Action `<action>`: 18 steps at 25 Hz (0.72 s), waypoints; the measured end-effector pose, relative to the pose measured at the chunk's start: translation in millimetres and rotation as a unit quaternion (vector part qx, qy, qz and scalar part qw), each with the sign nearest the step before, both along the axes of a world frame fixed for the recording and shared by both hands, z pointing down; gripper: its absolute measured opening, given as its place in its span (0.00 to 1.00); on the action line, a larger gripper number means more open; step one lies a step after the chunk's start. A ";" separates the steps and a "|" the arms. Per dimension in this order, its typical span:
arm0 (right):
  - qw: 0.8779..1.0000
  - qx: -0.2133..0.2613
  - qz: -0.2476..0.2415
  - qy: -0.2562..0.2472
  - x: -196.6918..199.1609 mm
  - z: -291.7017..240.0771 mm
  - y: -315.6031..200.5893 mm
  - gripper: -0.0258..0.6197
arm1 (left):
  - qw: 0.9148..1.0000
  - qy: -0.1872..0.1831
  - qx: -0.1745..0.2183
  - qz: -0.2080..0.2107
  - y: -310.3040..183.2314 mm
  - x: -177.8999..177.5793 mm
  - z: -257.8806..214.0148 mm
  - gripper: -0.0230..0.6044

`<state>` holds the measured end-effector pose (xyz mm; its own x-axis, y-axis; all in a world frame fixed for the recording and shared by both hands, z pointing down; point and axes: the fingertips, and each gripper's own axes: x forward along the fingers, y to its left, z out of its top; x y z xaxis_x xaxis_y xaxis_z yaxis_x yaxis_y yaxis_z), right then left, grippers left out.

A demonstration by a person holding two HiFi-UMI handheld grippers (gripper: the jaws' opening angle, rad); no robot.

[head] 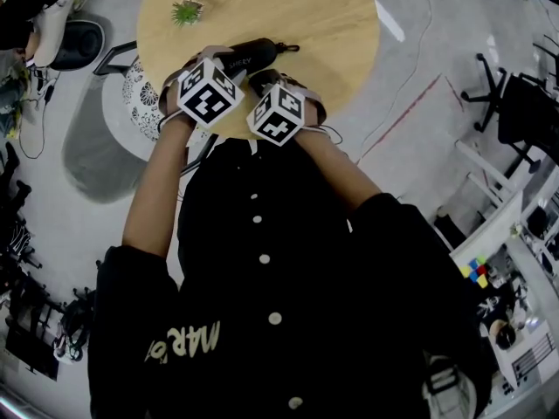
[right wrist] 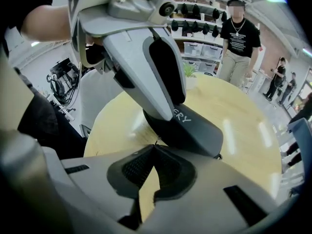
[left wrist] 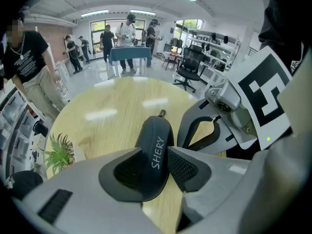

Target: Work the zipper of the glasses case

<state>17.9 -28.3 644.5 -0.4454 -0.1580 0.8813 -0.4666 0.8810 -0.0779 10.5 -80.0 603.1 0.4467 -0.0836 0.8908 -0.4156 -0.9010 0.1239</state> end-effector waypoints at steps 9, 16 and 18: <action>0.999 -0.005 0.043 -0.033 -17.1 -0.5 5.9 0.05 | 1.000 -0.013 -0.019 0.000 1.5 1.5 0.0 0.28; 0.996 -0.012 0.071 -0.055 -33.2 -2.2 10.6 0.05 | 1.000 -0.013 -0.017 -0.003 4.7 4.8 -0.2 0.28; 0.994 -0.015 0.084 -0.063 -37.7 -1.1 11.6 0.05 | 1.000 -0.014 -0.019 -0.001 4.5 3.5 -0.7 0.28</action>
